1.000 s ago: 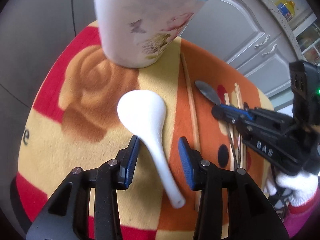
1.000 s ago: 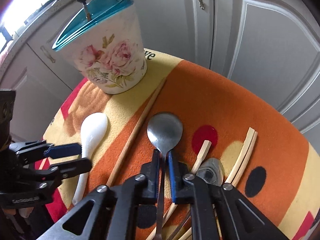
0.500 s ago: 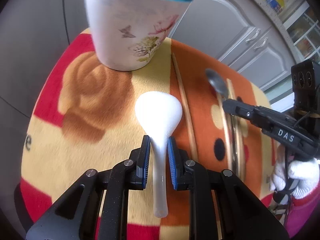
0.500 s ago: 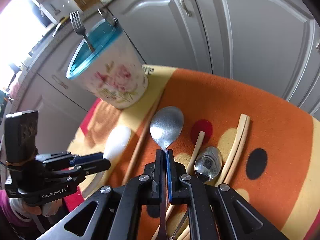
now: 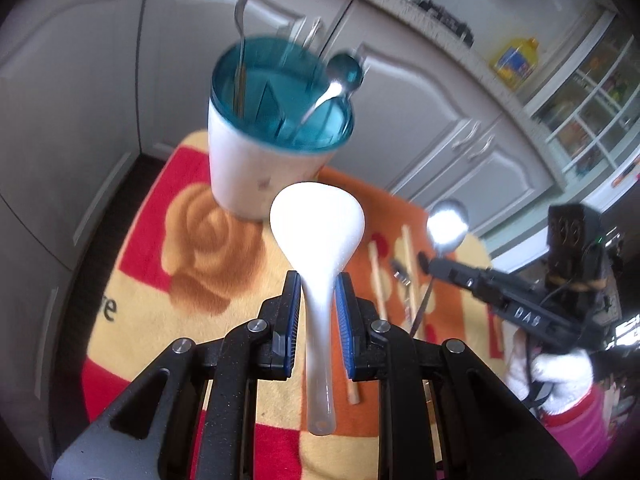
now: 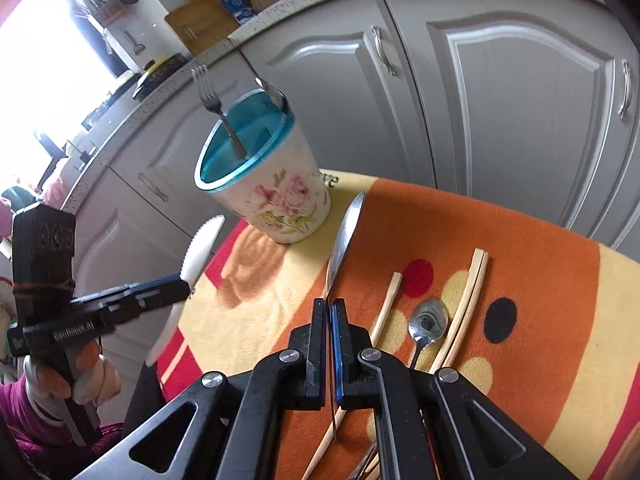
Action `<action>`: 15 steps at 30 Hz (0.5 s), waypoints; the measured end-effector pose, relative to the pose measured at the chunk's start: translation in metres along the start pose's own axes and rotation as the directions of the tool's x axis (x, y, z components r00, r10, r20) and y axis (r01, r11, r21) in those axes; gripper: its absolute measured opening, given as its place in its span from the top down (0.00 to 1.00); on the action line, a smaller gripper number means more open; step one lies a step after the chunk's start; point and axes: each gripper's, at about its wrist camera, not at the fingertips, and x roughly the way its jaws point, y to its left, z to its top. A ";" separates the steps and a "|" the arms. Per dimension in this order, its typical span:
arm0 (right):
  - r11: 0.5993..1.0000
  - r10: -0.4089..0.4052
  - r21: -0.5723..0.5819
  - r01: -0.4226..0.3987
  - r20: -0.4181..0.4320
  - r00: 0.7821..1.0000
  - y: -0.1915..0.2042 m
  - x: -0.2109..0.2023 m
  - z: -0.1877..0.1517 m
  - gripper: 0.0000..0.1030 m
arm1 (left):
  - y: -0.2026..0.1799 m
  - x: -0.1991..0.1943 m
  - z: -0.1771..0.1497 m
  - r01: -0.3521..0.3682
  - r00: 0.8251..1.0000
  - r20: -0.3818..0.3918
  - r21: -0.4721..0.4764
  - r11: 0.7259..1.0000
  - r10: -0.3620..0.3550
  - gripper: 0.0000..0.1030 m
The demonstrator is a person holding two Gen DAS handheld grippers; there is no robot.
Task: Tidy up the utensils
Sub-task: 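Carry the white spoon above the cup with the left gripper while the right carries its spoon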
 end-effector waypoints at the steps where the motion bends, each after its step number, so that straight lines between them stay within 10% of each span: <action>1: 1.000 0.000 -0.004 0.000 0.005 1.000 0.003 -0.004 0.002 0.98 | -0.001 -0.004 0.003 0.005 1.000 0.015 0.001 1.000 -0.005 0.84; 15: 0.998 0.046 -0.046 -0.043 0.067 0.997 0.029 -0.031 0.035 0.99 | 0.004 -0.051 0.059 0.023 0.981 0.192 -0.014 1.000 -0.019 0.84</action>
